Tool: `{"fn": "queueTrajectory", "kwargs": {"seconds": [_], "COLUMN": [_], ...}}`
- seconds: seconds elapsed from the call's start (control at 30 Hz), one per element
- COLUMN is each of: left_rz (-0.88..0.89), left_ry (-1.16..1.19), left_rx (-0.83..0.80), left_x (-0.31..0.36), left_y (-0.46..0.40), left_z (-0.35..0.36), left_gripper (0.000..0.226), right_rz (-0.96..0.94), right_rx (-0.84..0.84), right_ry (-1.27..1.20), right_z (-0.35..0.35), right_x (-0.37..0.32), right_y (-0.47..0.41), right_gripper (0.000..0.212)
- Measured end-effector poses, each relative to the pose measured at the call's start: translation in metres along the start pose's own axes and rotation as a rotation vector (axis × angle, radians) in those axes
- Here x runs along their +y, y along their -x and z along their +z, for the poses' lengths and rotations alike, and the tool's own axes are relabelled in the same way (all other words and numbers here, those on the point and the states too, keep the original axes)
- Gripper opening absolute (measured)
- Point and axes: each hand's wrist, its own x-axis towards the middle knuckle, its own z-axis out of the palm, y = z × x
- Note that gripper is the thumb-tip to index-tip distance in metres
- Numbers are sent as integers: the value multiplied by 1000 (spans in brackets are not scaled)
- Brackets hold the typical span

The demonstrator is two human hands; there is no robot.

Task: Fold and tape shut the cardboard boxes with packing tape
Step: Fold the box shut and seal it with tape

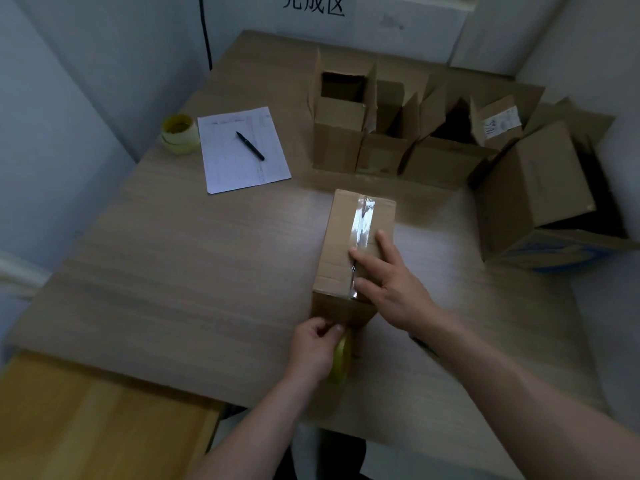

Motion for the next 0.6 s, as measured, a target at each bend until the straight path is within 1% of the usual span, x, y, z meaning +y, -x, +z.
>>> {"fn": "queueTrajectory", "kwargs": {"seconds": [0.03,0.07,0.1,0.13,0.17,0.2,0.23,0.27,0.3,0.33,0.37,0.47,0.5,0.57,0.6], "left_rz": [-14,-29,-39,-38,-27,-16,-4,3,5,9,14,22,20,15,13], "left_ry": [-33,-49,-51,-51,-54,-57,-59,-59,-59,-57,-58,-62,-68,-86,-96], "left_rx": [15,20,23,30,43,48,53,56,62,67,70,78,78,71,68], "left_x": [-1,-1,0,2,3,3,4,5,5,4,4,5,5,5,5], "left_y": [-2,-5,-7,-9,-11,-13,-14,-15,-16,-16,-16,-17,-17,-18,-19], "left_z": [0,0,1,1,3,4,5,6,7,7,8,8,8,8,8], "left_gripper": [23,17,9,1,7,12,16,17,18,17,17,17,18,18,19], "right_rz": [-19,-21,1,50,120,195,270,335,378,388,378,352,357,315,215], "right_rx": [41,134,266,387,444,415,310,169,38,-50,-84,-55,-22,127,220], "right_ry": [-108,-190,-218,-190,-110,16,157,290,404,492,544,611,584,393,300], "right_z": [-4,-8,-12,-15,-17,-18,-17,-14,-9,-5,-1,6,6,2,0], "right_x": [6,15,27,42,59,75,91,105,117,126,134,141,138,126,117], "right_y": [4,10,19,28,37,48,58,69,78,85,91,94,94,96,99], "right_gripper": [51,50,48,45,42,42,42,44,47,46,44,33,30,22,18]}}
